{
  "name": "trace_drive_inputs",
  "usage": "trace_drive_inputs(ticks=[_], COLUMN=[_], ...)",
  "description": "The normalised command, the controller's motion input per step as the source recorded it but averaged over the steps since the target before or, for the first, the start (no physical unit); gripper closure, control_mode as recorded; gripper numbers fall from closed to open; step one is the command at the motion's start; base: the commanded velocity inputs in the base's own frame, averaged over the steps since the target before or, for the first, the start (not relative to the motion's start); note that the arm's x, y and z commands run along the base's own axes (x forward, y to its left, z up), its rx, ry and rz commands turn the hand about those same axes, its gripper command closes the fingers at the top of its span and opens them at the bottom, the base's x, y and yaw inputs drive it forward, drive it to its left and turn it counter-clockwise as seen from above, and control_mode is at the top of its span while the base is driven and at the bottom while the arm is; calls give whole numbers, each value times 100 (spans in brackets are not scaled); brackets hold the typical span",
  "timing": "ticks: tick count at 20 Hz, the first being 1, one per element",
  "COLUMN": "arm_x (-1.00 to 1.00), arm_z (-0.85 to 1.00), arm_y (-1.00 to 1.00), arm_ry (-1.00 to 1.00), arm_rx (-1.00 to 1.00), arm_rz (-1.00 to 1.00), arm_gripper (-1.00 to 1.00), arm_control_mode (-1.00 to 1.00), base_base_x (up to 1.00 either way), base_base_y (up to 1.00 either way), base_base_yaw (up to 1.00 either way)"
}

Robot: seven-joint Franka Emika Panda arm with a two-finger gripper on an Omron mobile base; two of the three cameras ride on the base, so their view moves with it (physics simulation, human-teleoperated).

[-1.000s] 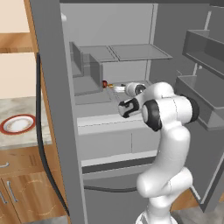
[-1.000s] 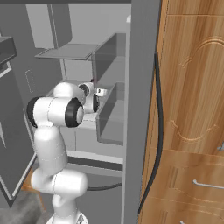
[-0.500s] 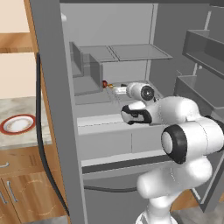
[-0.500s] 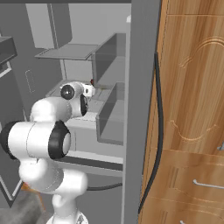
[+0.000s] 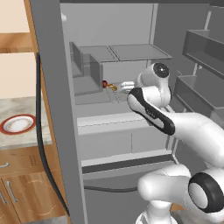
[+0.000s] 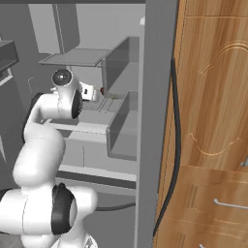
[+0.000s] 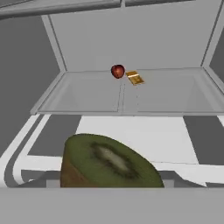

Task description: Pick the kiwi and apple from the fridge and place them on the plate next to the blender to make a fruit smoothie.

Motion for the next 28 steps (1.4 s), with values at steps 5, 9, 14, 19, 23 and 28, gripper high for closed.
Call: trace_drive_inputs(ticks=[5,9,14,19,23,28], arm_x=[-100,-100,-100,-100,-23,0], arm_z=[-41,-5,13,0,0,0], arm_y=[-34,-17,-11,0,2,0], arm_ry=[-3,-15,-5,-6,0,0], arm_rx=[-7,-1,0,-5,-3,0], arm_rz=[-3,0,0,6,4,0], arm_gripper=[100,100,100,100,100,100], arm_control_mode=[-100,-100,-100,-100,100,100], base_base_x=[0,0,0,0,-75,-91], base_base_y=[0,0,0,0,9,2], base_base_yaw=[0,0,0,0,34,82])
